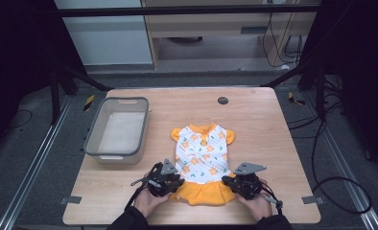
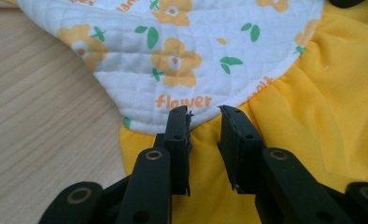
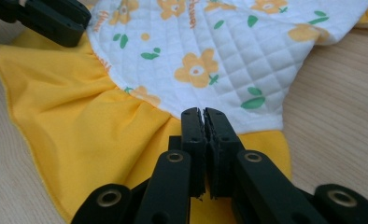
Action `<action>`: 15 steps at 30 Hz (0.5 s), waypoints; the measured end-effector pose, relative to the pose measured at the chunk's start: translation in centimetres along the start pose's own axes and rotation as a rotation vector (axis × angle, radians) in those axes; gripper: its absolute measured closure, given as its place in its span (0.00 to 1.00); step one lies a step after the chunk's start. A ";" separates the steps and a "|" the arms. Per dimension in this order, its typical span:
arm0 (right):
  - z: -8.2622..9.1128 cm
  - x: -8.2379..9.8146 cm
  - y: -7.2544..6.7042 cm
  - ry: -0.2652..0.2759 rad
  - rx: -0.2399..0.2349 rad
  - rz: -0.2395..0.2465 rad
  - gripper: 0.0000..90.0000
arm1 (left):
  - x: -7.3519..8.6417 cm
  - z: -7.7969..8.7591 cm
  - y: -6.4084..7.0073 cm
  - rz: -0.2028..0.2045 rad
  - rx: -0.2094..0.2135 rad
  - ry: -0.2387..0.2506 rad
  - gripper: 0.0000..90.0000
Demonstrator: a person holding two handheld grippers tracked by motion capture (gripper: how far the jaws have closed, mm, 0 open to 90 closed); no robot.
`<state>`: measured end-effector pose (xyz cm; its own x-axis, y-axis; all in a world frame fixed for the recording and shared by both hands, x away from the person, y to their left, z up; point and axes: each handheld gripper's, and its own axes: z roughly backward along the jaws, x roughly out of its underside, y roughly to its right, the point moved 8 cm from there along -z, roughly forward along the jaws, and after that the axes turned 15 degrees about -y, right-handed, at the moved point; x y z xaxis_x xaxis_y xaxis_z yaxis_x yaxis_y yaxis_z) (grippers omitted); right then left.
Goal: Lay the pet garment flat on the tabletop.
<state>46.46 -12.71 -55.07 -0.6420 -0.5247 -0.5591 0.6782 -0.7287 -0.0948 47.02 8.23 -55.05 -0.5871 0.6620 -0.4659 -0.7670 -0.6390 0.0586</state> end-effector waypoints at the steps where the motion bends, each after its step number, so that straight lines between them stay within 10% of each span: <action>1: -0.1 0.1 0.0 -0.010 0.004 0.004 0.96 | 0.1 0.1 0.1 -0.003 0.002 -0.004 0.80; 15: 1.2 0.3 -0.6 -0.009 -0.037 -0.006 0.99 | 0.0 1.3 0.9 -0.049 -0.001 0.040 0.74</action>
<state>45.46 -12.98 -54.20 -0.6488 -0.5248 -0.5511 0.6873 -0.7150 -0.1283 45.98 8.17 -53.81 -0.5380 0.6766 -0.5028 -0.7944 -0.6064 0.0341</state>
